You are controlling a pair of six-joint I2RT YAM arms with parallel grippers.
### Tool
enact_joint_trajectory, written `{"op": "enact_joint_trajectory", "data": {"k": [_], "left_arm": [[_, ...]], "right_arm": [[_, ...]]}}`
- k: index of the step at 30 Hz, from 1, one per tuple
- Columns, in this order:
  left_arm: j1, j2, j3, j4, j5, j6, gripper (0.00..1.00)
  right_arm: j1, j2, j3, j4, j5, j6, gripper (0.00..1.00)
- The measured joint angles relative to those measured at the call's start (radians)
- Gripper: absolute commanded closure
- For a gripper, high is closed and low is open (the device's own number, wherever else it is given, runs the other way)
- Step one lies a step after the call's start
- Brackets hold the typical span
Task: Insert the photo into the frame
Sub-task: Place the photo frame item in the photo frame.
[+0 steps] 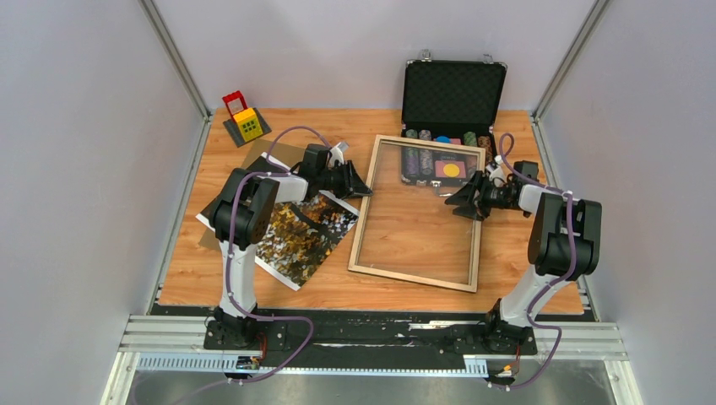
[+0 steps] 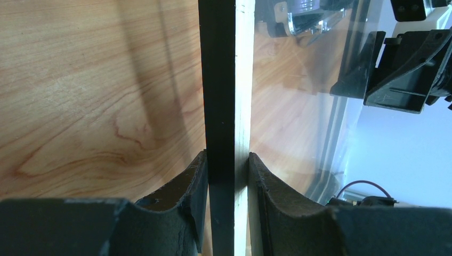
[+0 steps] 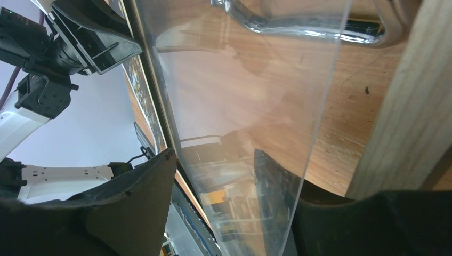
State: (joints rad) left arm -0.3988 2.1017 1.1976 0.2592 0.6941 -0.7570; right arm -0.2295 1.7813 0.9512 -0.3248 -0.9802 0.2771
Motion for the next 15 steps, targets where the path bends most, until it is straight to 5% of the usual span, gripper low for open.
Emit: {"op": "enact_joint_trajectory", "data": {"k": [15], "left_arm": [[-0.001,-0.002,0.0,-0.003,-0.004,0.0,0.81]], "right_arm": [[0.004,-0.031,0.037,-0.077,0.09,-0.033,0.33]]}}
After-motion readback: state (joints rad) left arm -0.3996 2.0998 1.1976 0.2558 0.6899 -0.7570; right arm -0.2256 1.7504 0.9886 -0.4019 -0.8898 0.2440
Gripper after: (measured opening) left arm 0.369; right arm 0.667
